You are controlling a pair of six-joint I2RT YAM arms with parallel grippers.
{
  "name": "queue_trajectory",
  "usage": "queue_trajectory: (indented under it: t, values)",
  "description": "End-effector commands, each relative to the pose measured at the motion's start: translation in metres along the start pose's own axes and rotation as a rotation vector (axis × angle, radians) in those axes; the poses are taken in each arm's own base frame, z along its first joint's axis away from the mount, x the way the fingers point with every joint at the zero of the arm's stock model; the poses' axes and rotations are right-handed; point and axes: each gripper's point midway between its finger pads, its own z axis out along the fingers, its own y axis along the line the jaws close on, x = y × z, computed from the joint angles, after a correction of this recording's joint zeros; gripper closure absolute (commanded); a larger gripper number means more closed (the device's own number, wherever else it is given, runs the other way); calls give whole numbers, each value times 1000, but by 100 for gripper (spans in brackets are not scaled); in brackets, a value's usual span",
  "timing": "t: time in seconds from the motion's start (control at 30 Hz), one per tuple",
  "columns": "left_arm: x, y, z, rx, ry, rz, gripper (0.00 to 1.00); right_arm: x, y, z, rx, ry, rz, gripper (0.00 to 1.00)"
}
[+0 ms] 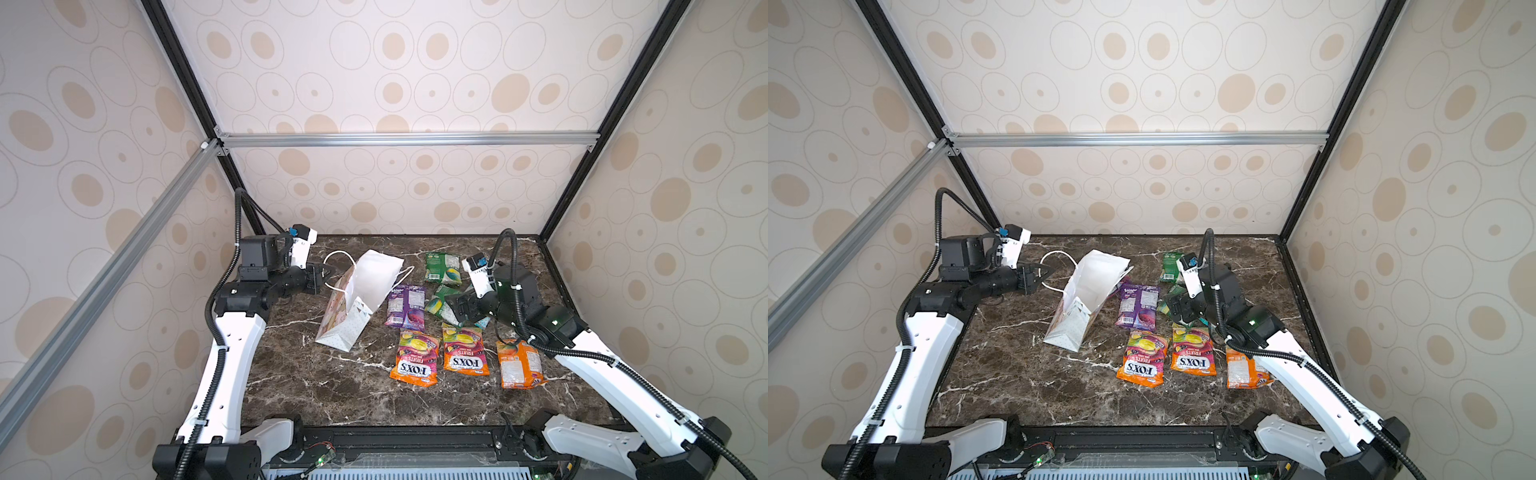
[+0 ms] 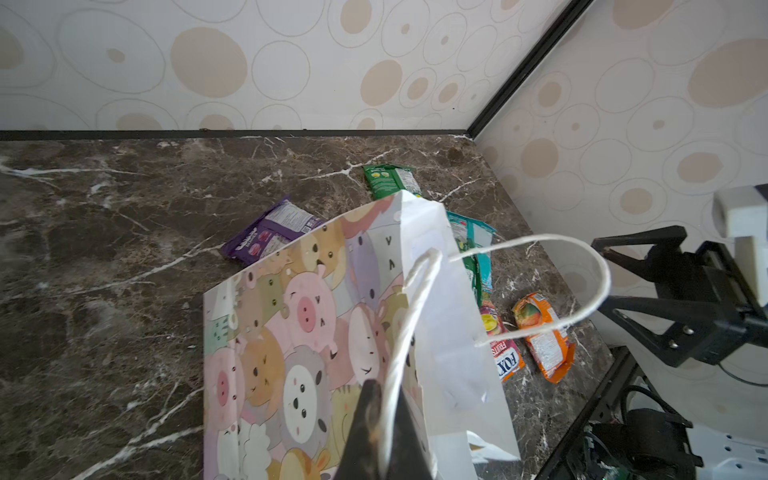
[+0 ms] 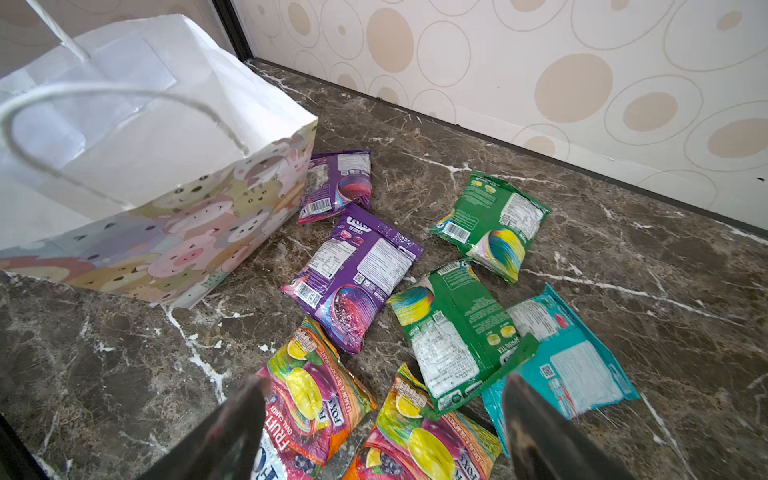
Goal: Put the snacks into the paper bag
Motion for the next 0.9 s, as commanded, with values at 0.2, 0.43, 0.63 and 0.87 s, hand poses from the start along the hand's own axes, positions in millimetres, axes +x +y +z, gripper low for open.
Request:
queue_trajectory:
  t: [0.2,0.43,0.63,0.87]
  values:
    - [-6,29,-31,-276,-69,137,100,-14,35,21,-186,44,-23,9]
    - [-34,2,-26,-127,-208,239,96,-9,33,19,-146,71,142,10]
    - [-49,-1,-18,-84,-216,262,100,35,16,2,26,251,235,14]
    - [-55,-3,-30,-121,-271,271,100,104,39,-5,4,509,251,19]
